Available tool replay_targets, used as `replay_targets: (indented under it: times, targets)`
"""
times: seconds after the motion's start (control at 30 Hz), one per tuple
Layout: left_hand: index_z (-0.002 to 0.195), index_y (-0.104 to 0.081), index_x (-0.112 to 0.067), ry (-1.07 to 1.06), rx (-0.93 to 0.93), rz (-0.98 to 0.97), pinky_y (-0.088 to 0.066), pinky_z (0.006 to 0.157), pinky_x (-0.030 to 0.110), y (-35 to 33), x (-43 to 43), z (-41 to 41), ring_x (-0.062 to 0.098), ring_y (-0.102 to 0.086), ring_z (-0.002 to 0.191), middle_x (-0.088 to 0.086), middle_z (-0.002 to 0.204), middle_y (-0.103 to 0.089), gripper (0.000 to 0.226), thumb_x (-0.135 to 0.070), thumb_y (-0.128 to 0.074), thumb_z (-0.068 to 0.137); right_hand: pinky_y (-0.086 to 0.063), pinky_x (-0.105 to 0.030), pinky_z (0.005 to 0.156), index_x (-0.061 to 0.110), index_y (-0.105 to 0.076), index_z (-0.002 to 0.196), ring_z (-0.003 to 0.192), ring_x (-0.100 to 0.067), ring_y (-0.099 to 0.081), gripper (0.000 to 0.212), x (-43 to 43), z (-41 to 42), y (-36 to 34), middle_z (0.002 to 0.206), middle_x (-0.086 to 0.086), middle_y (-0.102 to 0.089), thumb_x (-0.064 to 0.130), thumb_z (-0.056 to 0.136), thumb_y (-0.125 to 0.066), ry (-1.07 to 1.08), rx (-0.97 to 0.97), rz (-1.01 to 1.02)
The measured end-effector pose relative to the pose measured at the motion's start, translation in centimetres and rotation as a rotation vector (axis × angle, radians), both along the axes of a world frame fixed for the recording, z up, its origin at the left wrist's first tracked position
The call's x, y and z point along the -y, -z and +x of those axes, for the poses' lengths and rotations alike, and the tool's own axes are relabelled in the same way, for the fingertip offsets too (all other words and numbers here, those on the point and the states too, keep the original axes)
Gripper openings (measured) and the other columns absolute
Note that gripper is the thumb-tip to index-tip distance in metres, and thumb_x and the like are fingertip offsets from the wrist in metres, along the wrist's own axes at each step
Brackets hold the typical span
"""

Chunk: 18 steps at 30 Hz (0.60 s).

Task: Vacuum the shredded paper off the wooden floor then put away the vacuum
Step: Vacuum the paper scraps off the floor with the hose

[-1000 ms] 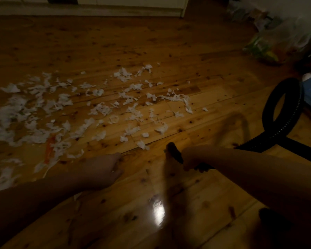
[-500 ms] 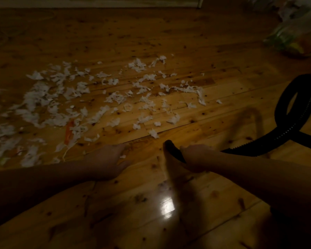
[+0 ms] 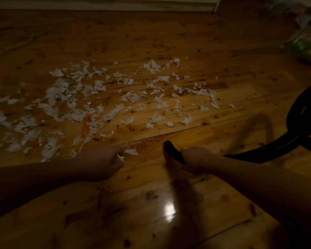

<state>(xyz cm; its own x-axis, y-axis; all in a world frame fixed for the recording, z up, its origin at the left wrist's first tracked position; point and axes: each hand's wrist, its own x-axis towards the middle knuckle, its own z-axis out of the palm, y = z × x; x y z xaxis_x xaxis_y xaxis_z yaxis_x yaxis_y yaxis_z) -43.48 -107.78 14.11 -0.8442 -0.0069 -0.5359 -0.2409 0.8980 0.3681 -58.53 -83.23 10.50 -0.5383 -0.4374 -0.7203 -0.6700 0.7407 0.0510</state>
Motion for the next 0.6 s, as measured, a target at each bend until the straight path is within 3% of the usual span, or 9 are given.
replay_targets:
  times: [0.07,0.17,0.23,0.3,0.47,0.6]
  targets:
    - [0.132,-0.047,-0.026,-0.054,-0.028,-0.013,-0.052,0.078,0.026,-0.2,0.8,0.9,0.005,-0.058,0.090,-0.011,0.108,-0.060,0.037,-0.042,-0.046,0.098,-0.040,-0.028,0.062,0.013,-0.044,0.129,0.079,-0.018,-0.051,0.038,0.7,1.0,0.4,0.093,-0.002,-0.054,0.029,0.096,-0.055,-0.007,-0.002,-0.025]
    - [0.130,-0.047,-0.025,-0.145,-0.081,0.003,-0.050,0.076,0.025,0.2,1.9,1.9,0.007,-0.058,0.093,-0.007,0.119,-0.056,0.038,-0.045,-0.046,0.097,-0.036,-0.026,0.057,0.014,-0.045,0.127,0.076,-0.016,-0.048,0.038,1.9,2.2,0.7,0.095,-0.001,-0.054,0.028,0.095,-0.058,-0.026,0.015,-0.039]
    - [0.129,-0.047,-0.024,-0.190,-0.119,-0.006,-0.051,0.084,0.032,0.6,2.5,2.6,0.011,-0.057,0.102,-0.006,0.122,-0.056,0.040,-0.047,-0.047,0.096,-0.039,-0.030,0.064,0.013,-0.044,0.126,0.081,-0.019,-0.049,0.037,3.0,3.2,0.7,0.105,-0.005,-0.058,0.027,0.095,-0.059,-0.049,0.036,-0.042]
    - [0.129,-0.048,-0.023,-0.235,-0.161,0.003,-0.051,0.087,0.035,1.2,2.7,3.2,0.014,-0.057,0.106,-0.005,0.123,-0.056,0.041,-0.047,-0.049,0.095,-0.039,-0.031,0.066,0.015,-0.045,0.124,0.081,-0.019,-0.050,0.035,4.0,4.1,0.6,0.103,-0.004,-0.057,0.026,0.094,-0.059,-0.045,0.050,-0.103]
    - [0.133,-0.048,-0.020,-0.333,-0.217,0.056,-0.048,0.087,0.031,3.2,2.2,5.1,0.016,-0.055,0.112,-0.001,0.128,-0.057,0.045,-0.043,-0.052,0.095,-0.041,-0.033,0.071,0.016,-0.044,0.125,0.099,-0.025,-0.060,0.045,5.5,6.8,1.2,0.113,-0.007,-0.061,0.037,0.091,-0.063,-0.092,0.073,-0.169]
    - [0.130,-0.049,-0.018,-0.396,-0.245,0.059,-0.048,0.085,0.031,4.1,2.3,6.6,0.015,-0.056,0.108,0.000,0.123,-0.058,0.043,-0.040,-0.055,0.094,-0.042,-0.031,0.070,0.018,-0.047,0.120,0.087,-0.019,-0.055,0.040,5.9,8.4,1.6,0.103,-0.002,-0.059,0.039,0.089,-0.064,-0.067,0.092,-0.221]
